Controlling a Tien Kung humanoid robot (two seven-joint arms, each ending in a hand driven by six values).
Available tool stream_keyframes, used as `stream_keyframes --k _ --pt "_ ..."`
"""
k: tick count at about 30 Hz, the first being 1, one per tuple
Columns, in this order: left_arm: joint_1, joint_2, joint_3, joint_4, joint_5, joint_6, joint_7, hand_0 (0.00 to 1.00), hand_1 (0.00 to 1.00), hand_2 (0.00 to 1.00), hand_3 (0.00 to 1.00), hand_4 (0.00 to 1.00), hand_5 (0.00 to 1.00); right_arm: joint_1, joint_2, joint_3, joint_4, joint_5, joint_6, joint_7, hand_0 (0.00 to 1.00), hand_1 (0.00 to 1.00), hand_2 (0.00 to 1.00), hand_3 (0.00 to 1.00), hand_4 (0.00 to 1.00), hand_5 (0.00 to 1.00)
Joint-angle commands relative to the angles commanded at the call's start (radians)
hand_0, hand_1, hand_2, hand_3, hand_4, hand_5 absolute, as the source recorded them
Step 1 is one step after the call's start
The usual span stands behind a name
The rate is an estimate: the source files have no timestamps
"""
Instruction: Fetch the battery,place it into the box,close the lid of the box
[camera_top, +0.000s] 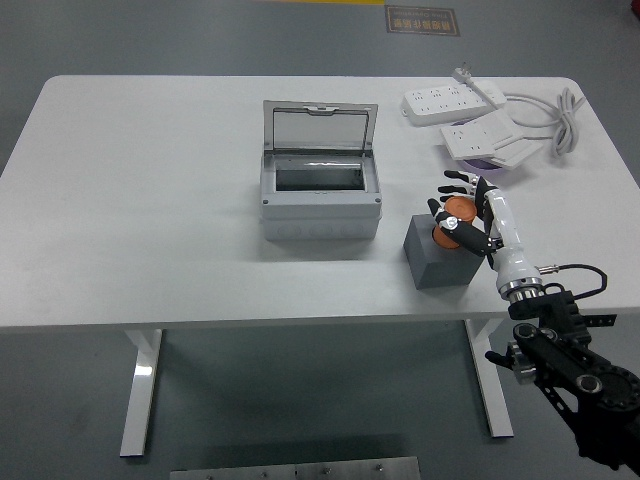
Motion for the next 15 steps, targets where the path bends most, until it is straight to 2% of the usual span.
stream_keyframes --k 15 --pt "-0.002 -0.001 -0.002 0.001 0.004 -0.003 -0.002 0.57 0.706 0.539 0.506 0.639 0.002 0.007 0.002 -0.023 -0.013 0.016 -0.003 -0.004 0.599 0.605 0.62 0.722 0.763 0.239"
